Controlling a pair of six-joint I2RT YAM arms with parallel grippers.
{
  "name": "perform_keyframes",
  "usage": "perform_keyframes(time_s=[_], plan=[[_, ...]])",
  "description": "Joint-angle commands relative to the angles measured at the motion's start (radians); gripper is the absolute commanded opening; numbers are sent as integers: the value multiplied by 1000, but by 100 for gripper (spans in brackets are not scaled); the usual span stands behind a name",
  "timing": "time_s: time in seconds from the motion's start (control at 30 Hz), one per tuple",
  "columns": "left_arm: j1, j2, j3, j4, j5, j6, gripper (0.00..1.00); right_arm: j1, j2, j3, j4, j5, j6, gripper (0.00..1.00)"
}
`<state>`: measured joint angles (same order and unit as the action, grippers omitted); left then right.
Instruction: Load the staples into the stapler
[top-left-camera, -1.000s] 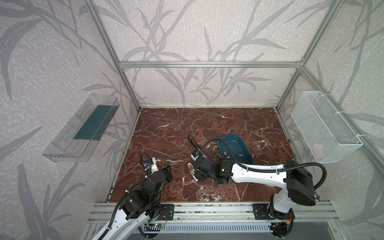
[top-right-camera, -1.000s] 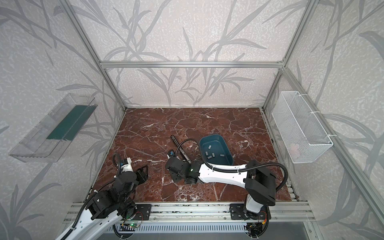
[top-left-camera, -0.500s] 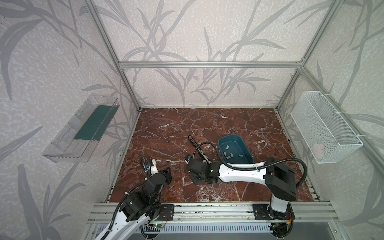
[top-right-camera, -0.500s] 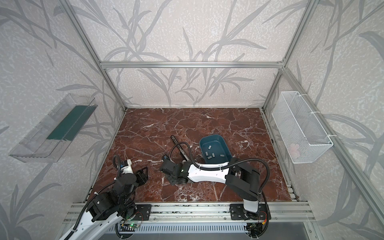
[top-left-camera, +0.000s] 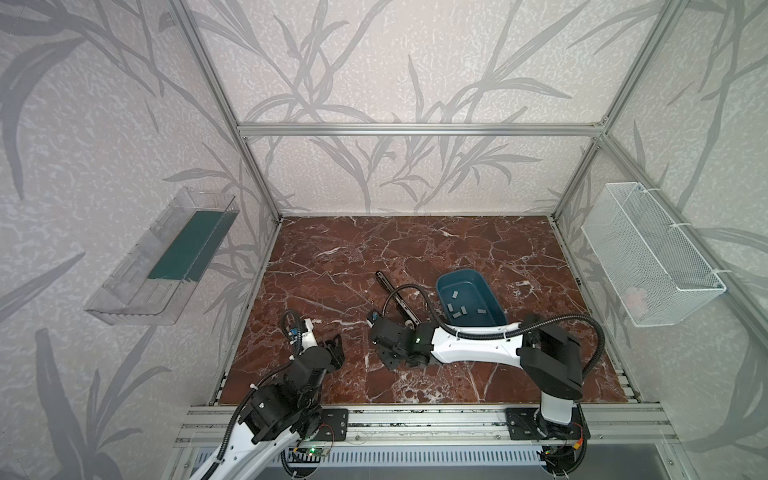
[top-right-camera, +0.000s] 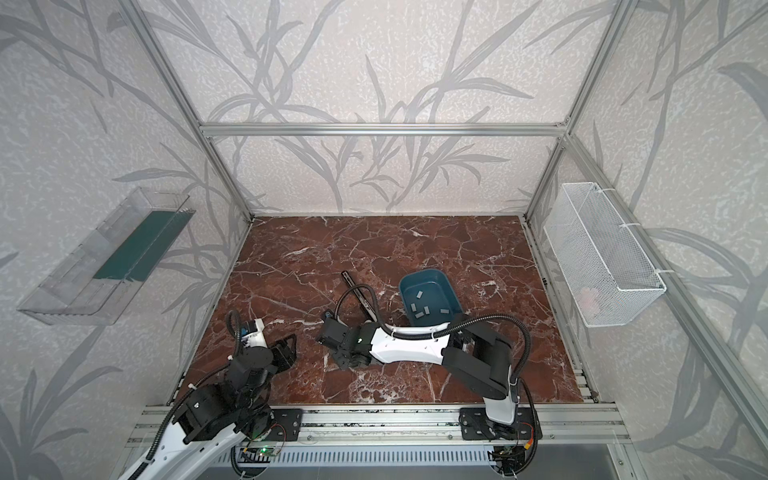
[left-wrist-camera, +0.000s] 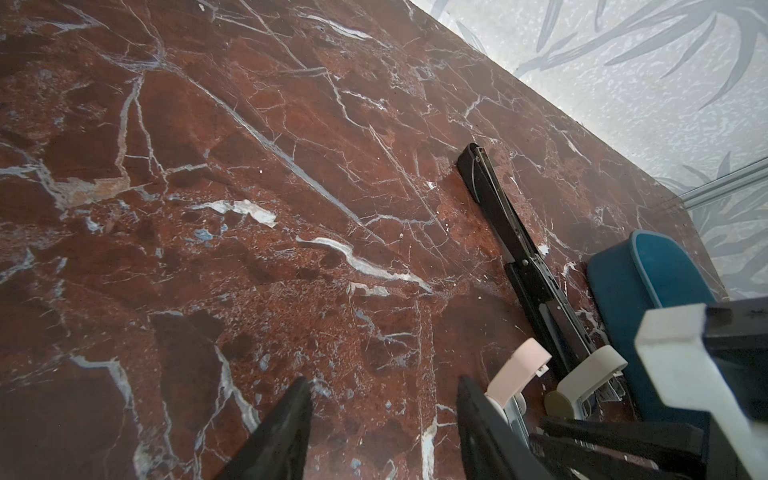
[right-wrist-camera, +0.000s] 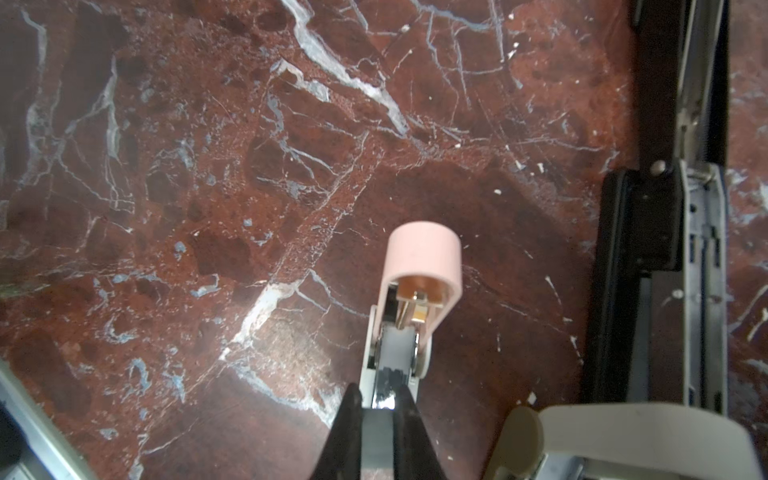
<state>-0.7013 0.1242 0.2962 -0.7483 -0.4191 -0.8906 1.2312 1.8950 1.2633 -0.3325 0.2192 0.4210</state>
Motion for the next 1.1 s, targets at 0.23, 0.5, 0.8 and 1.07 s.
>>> perform_keyframes(time_s=[0.23, 0.5, 0.8, 1.07], plan=[[-1, -3, -6, -12, -10, 5, 57, 2, 43, 48, -49, 34, -16, 14], [-1, -3, -8, -11, -6, 5, 57, 1, 64, 65, -71, 46, -16, 14], [-1, -3, -8, -12, -5, 7, 57, 1, 44, 60, -61, 24, -37, 14], [-2, -3, -8, -12, -4, 6, 57, 1, 17, 44, -48, 26, -93, 14]])
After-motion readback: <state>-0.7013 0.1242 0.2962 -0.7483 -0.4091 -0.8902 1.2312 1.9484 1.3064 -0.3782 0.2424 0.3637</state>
